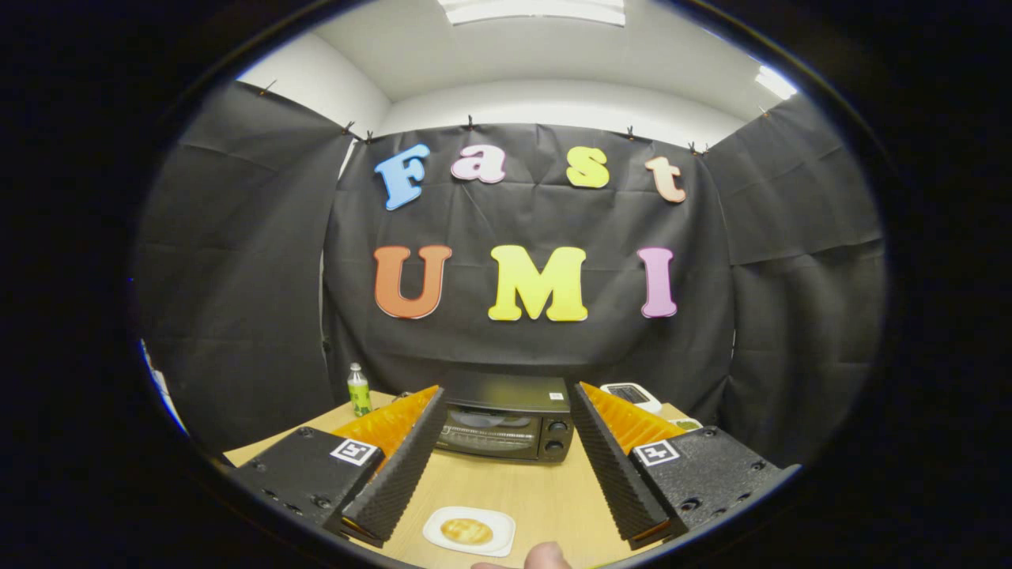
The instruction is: Open the toaster oven, put the food inside, and close the toaster oven door.
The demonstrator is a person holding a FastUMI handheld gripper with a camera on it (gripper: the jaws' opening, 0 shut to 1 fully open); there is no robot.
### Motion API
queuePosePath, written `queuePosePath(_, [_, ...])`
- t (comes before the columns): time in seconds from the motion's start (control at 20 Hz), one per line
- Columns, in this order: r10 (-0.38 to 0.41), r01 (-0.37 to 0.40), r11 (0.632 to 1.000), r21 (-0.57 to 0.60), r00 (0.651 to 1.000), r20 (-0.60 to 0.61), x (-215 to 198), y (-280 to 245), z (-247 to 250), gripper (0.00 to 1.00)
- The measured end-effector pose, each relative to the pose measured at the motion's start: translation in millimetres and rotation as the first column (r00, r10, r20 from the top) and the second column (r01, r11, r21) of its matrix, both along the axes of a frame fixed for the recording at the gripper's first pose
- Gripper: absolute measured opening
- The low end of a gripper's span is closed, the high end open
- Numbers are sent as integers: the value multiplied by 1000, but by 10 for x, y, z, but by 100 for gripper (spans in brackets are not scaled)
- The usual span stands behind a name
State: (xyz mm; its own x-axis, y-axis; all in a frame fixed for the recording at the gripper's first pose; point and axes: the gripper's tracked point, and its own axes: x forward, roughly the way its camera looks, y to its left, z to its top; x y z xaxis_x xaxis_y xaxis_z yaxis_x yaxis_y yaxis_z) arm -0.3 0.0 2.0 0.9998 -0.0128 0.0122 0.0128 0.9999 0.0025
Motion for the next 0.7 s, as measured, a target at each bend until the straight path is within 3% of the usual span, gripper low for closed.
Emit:
queuePosePath(0.45, [13,-13,1000,20,1000,-21,331,150,-172,100])
queuePosePath(0.7, [-3,6,997,79,999,-31,1033,280,-370,100])
